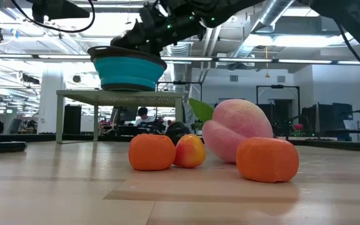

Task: Pick & Place Fruit
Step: Put the bottom black plum into the blue strainer bowl on the shelf, then put the top orange into the blue strainer bowl on the shelf

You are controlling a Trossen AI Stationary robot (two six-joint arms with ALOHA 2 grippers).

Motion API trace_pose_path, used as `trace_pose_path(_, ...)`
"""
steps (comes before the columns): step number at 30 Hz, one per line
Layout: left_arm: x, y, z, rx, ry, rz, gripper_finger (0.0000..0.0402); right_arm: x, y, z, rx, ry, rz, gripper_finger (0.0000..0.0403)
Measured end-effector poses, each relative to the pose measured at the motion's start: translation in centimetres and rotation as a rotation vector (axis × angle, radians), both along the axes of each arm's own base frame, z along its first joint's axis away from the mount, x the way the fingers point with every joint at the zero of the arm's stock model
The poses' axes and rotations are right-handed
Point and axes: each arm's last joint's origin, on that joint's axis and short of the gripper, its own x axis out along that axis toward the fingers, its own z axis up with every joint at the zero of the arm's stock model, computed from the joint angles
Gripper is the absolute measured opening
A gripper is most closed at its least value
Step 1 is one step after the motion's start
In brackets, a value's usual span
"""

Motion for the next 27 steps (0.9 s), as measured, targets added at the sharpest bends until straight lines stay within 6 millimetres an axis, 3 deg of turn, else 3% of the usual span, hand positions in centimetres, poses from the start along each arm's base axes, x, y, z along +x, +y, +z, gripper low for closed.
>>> trace_pose_path(9,0.0,0.0,0.1,-0.002,-0.004,0.000,0.0298,0.0,-0.2,-0.2,0.012,0.015,-0.008,0.0350)
trace_pose_path(14,0.0,0.0,0.1,-0.003,-0.006,0.000,0.0298,-0.3,-0.3,0.2,0.020,0.013,-0.017,0.0370)
trace_pose_path(22,0.0,0.0,0.1,0.001,-0.004,-0.001,0.0298,-3.0,0.5,5.6,-0.010,-0.061,-0.022,0.0363)
trace_pose_path(27,0.1,-0.1,0.1,0.044,0.032,-0.015,0.0298,-6.1,3.4,9.5,-0.172,-0.027,-0.061,0.0343)
